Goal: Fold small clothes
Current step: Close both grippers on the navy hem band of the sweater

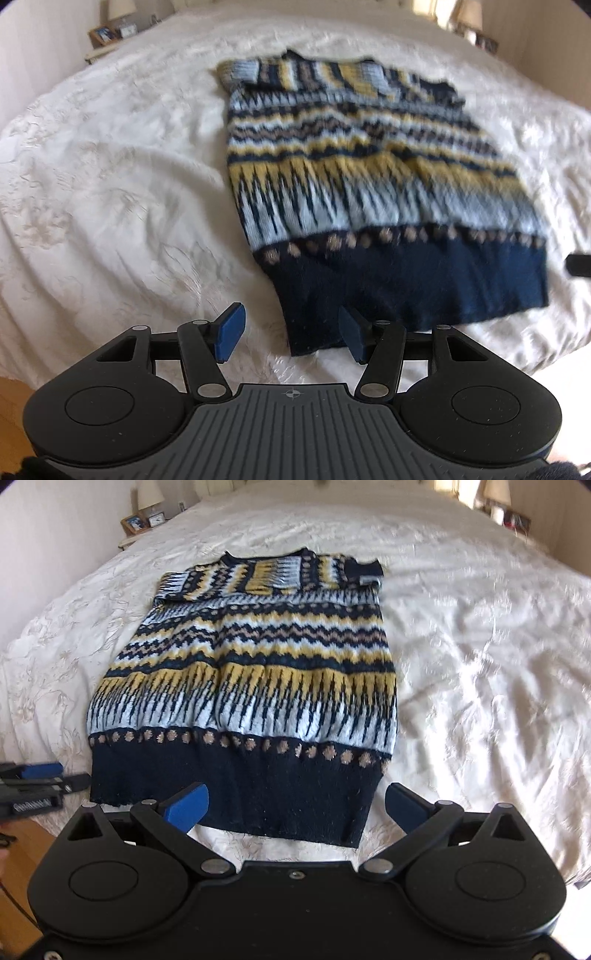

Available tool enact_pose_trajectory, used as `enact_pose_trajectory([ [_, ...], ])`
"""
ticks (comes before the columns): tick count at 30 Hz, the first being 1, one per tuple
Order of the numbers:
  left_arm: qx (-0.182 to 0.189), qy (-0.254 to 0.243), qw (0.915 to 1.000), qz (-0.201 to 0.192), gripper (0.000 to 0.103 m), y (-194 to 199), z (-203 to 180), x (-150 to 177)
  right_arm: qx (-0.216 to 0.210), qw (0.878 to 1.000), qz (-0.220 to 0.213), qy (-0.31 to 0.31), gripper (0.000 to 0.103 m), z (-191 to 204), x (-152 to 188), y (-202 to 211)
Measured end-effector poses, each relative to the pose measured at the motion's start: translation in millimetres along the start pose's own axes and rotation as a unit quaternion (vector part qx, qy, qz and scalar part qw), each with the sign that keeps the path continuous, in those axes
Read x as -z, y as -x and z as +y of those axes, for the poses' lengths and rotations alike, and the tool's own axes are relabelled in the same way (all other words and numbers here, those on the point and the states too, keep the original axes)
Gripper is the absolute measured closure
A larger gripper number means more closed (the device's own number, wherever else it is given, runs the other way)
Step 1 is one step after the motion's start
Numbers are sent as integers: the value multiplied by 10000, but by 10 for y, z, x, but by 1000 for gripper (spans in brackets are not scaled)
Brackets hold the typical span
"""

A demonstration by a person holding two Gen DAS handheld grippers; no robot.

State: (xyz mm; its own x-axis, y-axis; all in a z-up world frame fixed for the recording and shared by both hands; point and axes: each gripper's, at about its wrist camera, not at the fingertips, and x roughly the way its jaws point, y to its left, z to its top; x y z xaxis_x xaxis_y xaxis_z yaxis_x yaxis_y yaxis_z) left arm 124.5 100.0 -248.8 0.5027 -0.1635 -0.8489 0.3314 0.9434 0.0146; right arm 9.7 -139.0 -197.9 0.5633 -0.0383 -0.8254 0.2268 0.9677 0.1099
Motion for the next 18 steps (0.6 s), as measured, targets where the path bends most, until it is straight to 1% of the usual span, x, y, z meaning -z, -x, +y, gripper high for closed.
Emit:
enact_pose_trajectory([
  [1, -47, -42, 10000, 68, 48, -56, -11, 1, -29, 10000, 52, -75, 3, -40, 2, -36],
  [3, -85, -12, 9999, 148, 48, -149, -6, 7, -68, 9997, 189, -159, 9, -125, 6, -122],
  [5, -4, 111, 9998, 191, 48, -216, 10, -5, -130, 9991, 344, -203, 9, -218, 15, -217],
  [7, 104, 206, 9994, 247, 48, -289, 17, -25, -126, 9988, 411, -250, 9, -294, 27, -292],
  [9, 117, 248, 9993, 263, 48, -351, 1, -46, -173, 9980, 505, -343, 9, -385, 36, -378],
  [14, -58, 235, 9991, 361, 48, -482, -86, -88, -414, 9952, 693, -557, 10, -552, 46, -583],
  [18, -165, 344, 9982, 456, 47, -549, -112, -73, -677, 9909, 921, -704, 9, -632, 60, -762],
])
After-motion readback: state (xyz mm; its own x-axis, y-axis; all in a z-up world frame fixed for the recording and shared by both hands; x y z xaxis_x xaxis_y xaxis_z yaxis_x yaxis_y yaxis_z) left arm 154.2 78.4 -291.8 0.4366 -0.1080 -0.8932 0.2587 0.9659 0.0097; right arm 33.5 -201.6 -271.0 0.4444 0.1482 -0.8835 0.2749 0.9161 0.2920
